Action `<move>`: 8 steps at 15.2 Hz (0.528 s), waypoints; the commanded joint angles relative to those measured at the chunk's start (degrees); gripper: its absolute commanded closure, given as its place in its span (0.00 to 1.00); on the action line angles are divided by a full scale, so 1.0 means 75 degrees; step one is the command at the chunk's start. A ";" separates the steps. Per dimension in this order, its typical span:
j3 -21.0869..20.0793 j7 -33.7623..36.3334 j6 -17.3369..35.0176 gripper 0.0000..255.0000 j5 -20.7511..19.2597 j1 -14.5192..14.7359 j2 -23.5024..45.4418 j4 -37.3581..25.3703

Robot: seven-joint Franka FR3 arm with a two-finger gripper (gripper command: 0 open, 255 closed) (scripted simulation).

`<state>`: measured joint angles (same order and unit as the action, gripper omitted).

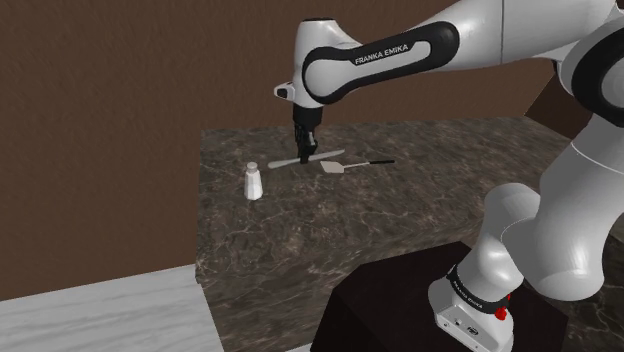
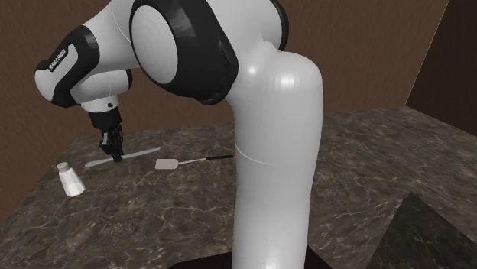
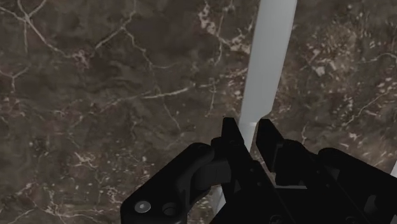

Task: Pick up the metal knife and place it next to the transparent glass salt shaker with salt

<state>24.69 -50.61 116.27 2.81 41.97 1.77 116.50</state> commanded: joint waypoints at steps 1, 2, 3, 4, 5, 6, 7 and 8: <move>0.0000 -0.0029 0.0197 1.00 0.0039 -0.0003 0.0071 0.0129; 0.0000 -0.0047 0.0294 1.00 0.0061 -0.0006 0.0112 0.0190; 0.0000 -0.0066 0.0391 1.00 0.0085 -0.0008 0.0156 0.0248; 0.0000 -0.0086 0.0488 1.00 0.0110 -0.0011 0.0201 0.0305; -0.0001 -0.0106 0.0585 1.00 0.0136 -0.0014 0.0247 0.0360; -0.0002 -0.0128 0.0681 1.00 0.0163 -0.0018 0.0295 0.0414; -0.0003 -0.0150 0.0777 1.00 0.0192 -0.0021 0.0345 0.0466; -0.0006 -0.0173 0.0873 1.00 0.0222 -0.0025 0.0396 0.0516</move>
<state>24.67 -51.73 122.04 4.22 41.81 4.32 120.00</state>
